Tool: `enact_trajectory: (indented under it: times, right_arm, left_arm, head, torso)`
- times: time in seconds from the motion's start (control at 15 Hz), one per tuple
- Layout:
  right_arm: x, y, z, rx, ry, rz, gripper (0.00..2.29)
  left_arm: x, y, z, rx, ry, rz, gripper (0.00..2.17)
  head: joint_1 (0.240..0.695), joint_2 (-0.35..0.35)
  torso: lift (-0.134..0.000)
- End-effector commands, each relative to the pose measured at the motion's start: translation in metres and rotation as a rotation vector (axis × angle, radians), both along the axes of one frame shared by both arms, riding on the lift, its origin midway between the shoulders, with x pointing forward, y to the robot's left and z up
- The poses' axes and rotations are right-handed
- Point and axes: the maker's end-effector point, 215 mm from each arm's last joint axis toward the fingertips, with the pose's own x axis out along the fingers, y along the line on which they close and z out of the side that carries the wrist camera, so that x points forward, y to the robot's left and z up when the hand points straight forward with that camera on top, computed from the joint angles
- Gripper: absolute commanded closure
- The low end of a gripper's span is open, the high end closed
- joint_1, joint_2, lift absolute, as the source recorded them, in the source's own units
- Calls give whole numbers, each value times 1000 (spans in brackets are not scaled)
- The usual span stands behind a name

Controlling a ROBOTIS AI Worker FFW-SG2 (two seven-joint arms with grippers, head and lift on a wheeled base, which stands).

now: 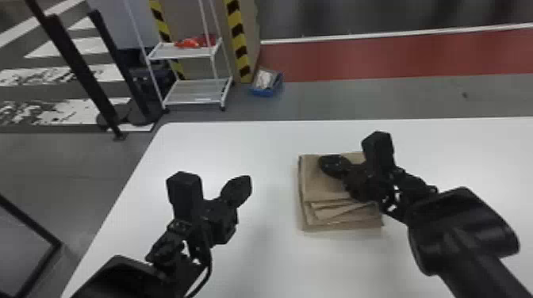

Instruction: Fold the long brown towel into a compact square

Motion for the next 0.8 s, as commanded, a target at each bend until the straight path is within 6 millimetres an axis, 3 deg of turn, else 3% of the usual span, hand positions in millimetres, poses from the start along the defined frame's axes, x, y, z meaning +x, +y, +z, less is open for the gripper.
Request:
enact_trajectory:
  times: [0.0, 0.13, 0.33, 0.4, 0.47, 0.53, 0.6, 0.67, 0.73]
  right_arm:
    - [-7, 14, 21, 44, -61, 18, 1970]
    - [-20, 23, 52, 128, -107, 18, 1966]
    - [-44, 26, 121, 310, -152, -11, 1713]
    - [-49, 3, 142, 387, -151, -71, 1382]
    - [-55, -45, 138, 377, -117, -134, 910]
    - [-64, -89, 130, 345, -78, -180, 343]
    - [-79, -133, 123, 313, -32, -225, 83]
    - [-93, -168, 119, 284, -8, -261, 53]
    - [-110, -199, 124, 256, -14, -298, 53]
  left_arm:
    - [1, 2, 3, -2, -8, 3, 1865]
    - [0, -1, 3, 0, -5, 2, 1865]
    - [-1, -5, 1, 8, 4, 7, 1865]
    - [0, -8, 5, 12, -3, 18, 1862]
    - [2, -12, 12, 15, -19, 22, 1717]
    - [6, -14, 20, 22, -39, 40, 1416]
    - [10, -19, 29, 28, -62, 47, 1021]
    - [13, -26, 45, 33, -122, 54, 572]
    - [16, -31, 69, 27, -206, 77, 194]
  head:
    - [695, 195]
    - [695, 209]
    - [695, 227]
    - [695, 230]
    - [695, 228]
    - [695, 218]
    - [695, 194]
    - [695, 164]
    - [695, 80]
  torso:
    - [-125]
    - [-125]
    - [-125]
    - [-125]
    - [-125]
    - [-125]
    - [-125]
    - [-125]
    - [-125]
